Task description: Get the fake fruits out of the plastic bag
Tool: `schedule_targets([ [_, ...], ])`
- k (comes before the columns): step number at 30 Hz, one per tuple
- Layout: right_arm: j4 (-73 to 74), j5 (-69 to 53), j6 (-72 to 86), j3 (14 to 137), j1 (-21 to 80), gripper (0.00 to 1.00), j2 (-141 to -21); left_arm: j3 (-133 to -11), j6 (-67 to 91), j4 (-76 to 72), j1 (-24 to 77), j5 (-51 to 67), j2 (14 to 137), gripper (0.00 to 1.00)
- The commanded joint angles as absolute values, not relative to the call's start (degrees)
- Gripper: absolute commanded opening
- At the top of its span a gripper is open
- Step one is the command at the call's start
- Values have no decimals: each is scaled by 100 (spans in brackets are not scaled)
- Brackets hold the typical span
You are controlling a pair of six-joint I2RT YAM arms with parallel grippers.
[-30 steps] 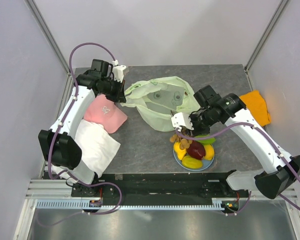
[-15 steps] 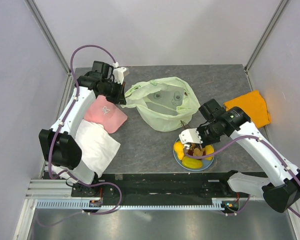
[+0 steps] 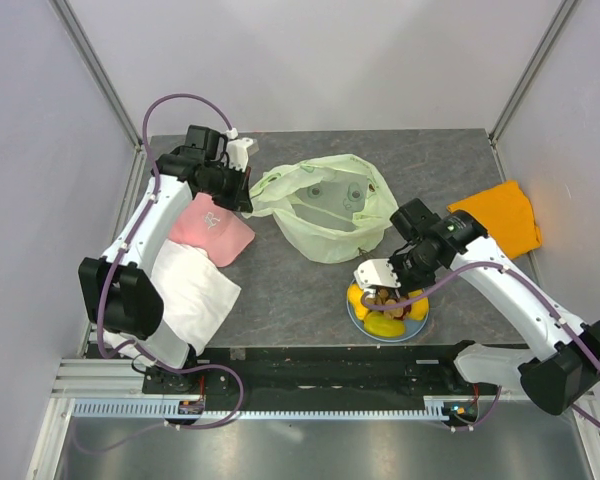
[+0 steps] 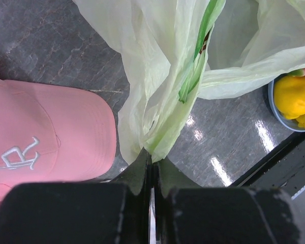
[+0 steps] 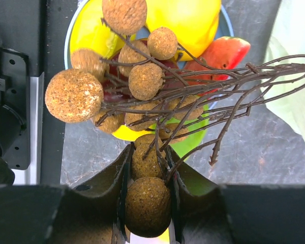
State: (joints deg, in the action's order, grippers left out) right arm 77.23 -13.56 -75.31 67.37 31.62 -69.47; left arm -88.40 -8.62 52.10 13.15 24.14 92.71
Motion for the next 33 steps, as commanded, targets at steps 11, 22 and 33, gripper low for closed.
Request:
schedule_targets([
  [11, 8279, -1582, -7682, 6566, 3146, 47, -7058, -8719, -738, 5036, 1266, 2558, 9026, 1],
  [22, 8244, -1547, -7550, 6731, 3146, 51, -6961, -8736, -747, 5018, 1266, 2462, 9070, 3],
  [33, 6962, -3249, -5267, 8059, 3392, 62, -7802, -9264, -800, 5317, 695, 2373, 8623, 73],
])
